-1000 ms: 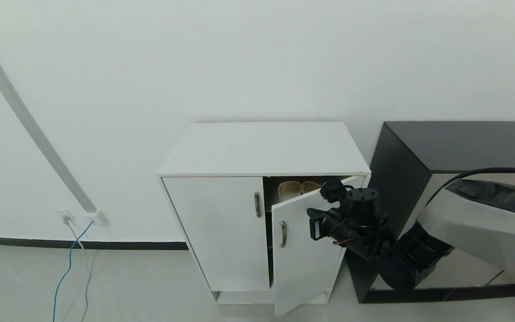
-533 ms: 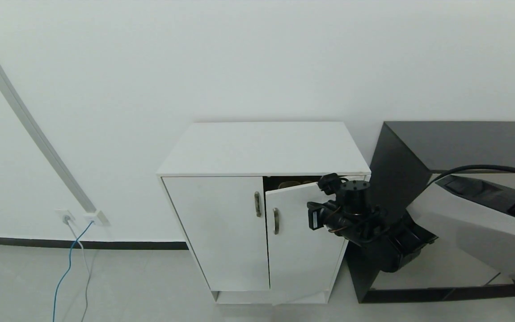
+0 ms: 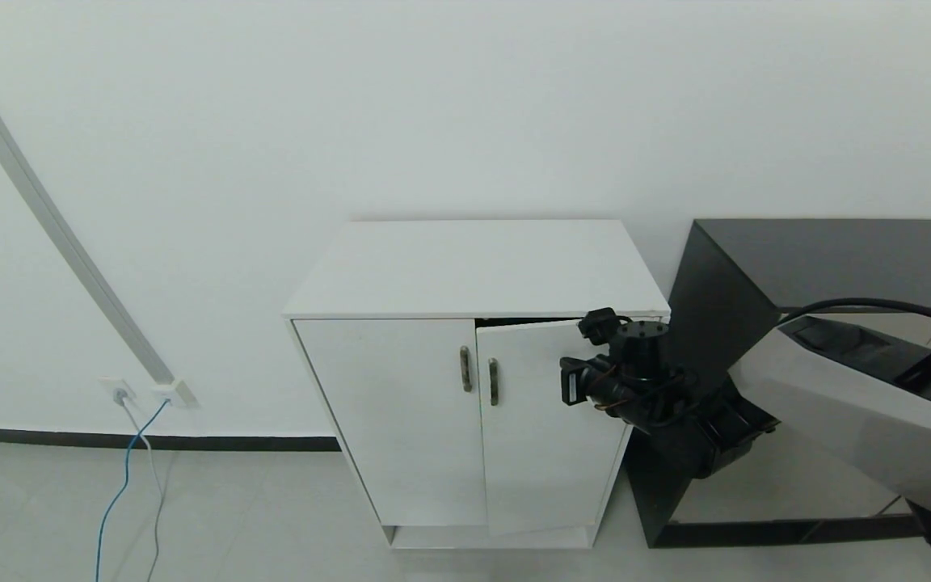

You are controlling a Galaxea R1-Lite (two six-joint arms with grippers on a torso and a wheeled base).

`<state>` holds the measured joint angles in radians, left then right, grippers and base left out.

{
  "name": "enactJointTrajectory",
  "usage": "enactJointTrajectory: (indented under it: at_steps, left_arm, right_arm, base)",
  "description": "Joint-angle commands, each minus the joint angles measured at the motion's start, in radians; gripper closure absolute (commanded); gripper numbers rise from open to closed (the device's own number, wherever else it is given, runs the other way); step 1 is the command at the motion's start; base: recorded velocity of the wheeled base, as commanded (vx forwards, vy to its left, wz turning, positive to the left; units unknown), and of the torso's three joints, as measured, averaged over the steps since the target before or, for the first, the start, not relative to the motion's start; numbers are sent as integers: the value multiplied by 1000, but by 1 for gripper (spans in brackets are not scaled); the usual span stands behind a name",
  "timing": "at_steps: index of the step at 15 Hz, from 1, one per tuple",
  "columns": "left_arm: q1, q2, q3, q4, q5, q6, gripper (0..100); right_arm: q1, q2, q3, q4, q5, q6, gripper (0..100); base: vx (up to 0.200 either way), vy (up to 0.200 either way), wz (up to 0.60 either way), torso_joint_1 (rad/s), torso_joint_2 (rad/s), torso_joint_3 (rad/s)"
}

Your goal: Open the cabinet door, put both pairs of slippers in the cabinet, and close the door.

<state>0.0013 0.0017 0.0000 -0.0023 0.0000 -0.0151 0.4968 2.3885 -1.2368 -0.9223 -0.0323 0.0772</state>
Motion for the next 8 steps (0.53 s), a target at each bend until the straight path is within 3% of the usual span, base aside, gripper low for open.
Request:
enactJointTrajectory:
  at_steps: [1,8]
  left_arm:
    - [0,0,0,-1,0,0,100]
    - [0,0,0,-1,0,0,100]
  right_arm:
    - [-1,8,-10,-1,0,1,100]
    - [-9,8,-53,40,0,-5,100]
  base:
    - [0,0,0,0,0,0]
    - [0,0,0,0,0,0]
